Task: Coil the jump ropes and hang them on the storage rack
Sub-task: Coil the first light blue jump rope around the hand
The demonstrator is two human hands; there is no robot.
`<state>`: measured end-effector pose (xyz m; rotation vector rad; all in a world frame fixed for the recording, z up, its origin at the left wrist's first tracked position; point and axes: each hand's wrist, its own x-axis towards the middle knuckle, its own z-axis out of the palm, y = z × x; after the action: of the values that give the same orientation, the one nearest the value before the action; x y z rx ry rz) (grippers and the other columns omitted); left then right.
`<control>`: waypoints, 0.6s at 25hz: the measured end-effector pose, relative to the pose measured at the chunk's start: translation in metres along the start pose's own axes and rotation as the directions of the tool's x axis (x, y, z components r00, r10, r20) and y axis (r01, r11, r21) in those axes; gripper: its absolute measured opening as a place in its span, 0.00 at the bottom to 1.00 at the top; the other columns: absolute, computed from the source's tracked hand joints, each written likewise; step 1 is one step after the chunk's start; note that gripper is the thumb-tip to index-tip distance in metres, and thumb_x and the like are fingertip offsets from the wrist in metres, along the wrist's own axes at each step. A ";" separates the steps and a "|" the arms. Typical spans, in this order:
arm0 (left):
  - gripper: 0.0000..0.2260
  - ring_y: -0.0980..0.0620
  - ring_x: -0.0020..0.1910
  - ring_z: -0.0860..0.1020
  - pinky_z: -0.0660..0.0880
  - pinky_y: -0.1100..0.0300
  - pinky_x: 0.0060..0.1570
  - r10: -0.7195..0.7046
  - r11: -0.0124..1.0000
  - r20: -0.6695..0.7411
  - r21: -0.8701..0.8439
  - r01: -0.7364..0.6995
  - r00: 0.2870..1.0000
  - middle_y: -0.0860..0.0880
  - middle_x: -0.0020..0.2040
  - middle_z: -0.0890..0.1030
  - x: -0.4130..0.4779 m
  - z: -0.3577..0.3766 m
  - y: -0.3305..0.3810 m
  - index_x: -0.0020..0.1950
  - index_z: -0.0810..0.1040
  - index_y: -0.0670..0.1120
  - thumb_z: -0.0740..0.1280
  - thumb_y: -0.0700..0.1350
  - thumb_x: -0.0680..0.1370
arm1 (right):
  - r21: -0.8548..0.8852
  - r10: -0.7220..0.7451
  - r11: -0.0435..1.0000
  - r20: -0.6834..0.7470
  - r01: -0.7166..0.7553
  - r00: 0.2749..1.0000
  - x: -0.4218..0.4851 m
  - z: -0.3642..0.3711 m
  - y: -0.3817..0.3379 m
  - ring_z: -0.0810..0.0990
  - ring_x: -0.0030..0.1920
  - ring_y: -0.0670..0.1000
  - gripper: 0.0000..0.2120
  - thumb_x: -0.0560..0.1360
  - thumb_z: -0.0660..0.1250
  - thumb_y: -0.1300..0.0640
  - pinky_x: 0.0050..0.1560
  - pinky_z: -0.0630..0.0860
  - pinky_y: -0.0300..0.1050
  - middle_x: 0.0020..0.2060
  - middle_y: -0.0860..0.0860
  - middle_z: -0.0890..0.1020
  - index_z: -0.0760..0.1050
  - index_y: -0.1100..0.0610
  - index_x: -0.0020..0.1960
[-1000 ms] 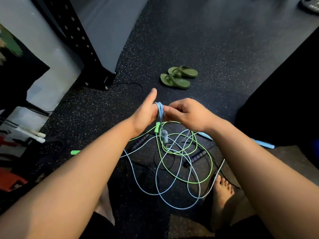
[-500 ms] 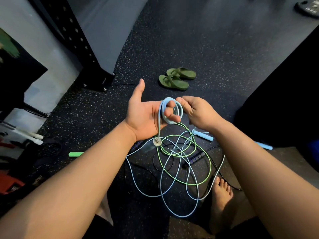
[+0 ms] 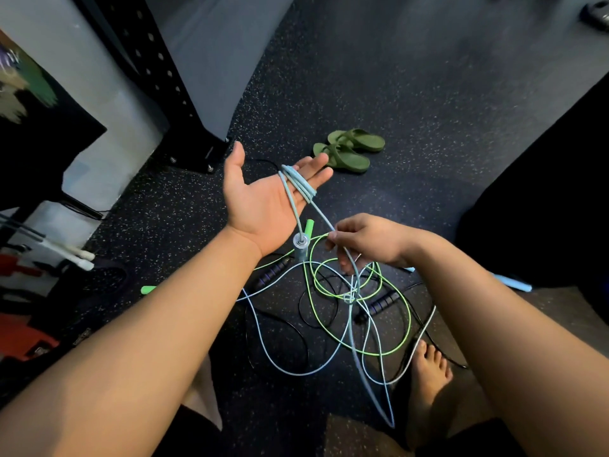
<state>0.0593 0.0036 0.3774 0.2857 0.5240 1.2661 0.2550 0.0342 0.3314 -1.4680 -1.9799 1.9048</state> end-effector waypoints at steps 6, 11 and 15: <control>0.42 0.40 0.68 0.77 0.61 0.45 0.77 0.071 0.901 -0.190 0.433 0.018 0.979 0.35 0.64 0.81 0.008 -0.011 -0.001 0.75 0.63 0.32 0.45 0.68 0.81 | -0.338 -0.181 0.929 -0.066 0.149 0.981 -0.010 -0.001 -0.015 0.74 0.25 0.47 0.14 0.82 0.63 0.49 0.30 0.70 0.41 0.27 0.50 0.76 0.81 0.57 0.49; 0.43 0.49 0.66 0.78 0.68 0.61 0.71 -0.094 0.633 -0.195 0.745 0.210 0.976 0.36 0.66 0.80 0.008 -0.010 -0.019 0.68 0.74 0.36 0.35 0.67 0.81 | -0.465 -0.424 0.824 -0.128 0.324 0.896 -0.018 -0.006 -0.024 0.67 0.26 0.44 0.16 0.81 0.64 0.45 0.30 0.65 0.41 0.26 0.52 0.73 0.83 0.53 0.45; 0.50 0.50 0.57 0.83 0.72 0.60 0.63 -0.348 0.431 -0.099 0.867 0.252 0.932 0.37 0.58 0.85 0.003 -0.011 -0.029 0.65 0.78 0.33 0.30 0.68 0.79 | -0.510 -0.487 0.793 -0.199 0.334 0.851 -0.021 -0.015 -0.021 0.71 0.27 0.45 0.18 0.78 0.67 0.41 0.30 0.67 0.40 0.29 0.53 0.80 0.82 0.54 0.41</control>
<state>0.0776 -0.0030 0.3534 1.0731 1.0799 0.5101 0.2633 0.0366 0.3630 -1.1617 -2.4224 0.9874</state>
